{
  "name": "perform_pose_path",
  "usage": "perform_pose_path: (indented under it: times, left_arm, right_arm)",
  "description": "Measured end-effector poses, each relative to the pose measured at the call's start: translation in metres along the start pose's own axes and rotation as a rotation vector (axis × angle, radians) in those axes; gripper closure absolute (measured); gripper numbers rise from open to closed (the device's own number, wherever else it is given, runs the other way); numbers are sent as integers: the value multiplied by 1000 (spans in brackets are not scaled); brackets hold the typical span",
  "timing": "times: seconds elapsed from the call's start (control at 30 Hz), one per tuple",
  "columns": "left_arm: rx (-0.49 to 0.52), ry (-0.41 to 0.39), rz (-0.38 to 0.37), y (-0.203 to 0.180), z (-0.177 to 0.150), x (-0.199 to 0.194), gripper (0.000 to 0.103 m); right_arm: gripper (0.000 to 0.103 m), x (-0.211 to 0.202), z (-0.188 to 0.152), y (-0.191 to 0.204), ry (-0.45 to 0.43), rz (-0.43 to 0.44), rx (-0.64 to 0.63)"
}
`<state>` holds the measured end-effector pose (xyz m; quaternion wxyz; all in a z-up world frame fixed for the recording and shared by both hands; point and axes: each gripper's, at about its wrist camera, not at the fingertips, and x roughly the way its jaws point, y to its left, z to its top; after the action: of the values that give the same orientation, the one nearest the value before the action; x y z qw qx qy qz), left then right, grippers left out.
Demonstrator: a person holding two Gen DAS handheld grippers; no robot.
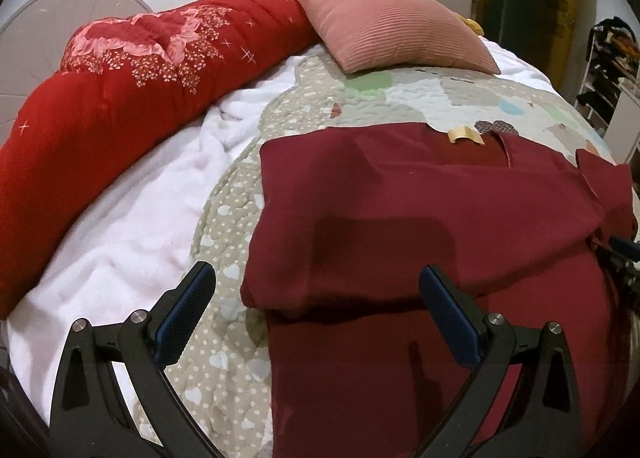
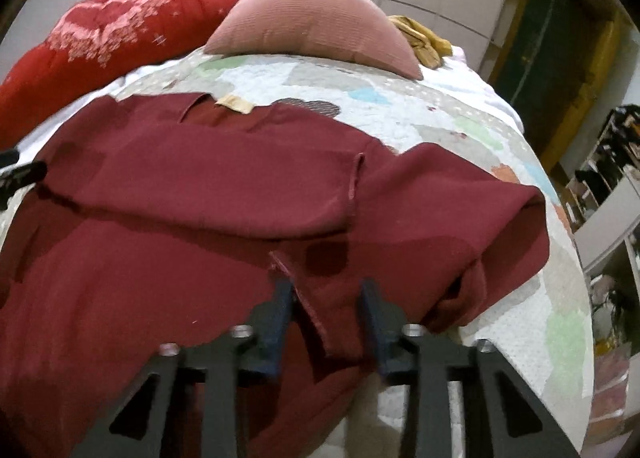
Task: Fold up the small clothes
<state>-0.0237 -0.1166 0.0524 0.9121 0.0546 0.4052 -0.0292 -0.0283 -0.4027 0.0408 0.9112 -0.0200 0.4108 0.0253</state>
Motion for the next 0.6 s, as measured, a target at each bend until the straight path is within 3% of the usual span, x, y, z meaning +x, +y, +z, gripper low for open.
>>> perform_pose_path:
  times: [0.07,0.17,0.43,0.6]
  left_arm:
    - [1,2,-2,-1,-1,-1,1]
    - [3,4,-3,-2,-2,-2,1]
    - [-13,17,-17,-6,-7,-3,1]
    - [-10,18,-26,-11,-10,-4,1]
  right_arm:
    - [91,-5,1,-6,-8,33,38]
    - [100,-21,2,-18,-37,50,95]
    - [101,-98,7,-100,-215,87,342]
    - [102,-141,18,-139,-310,112,418]
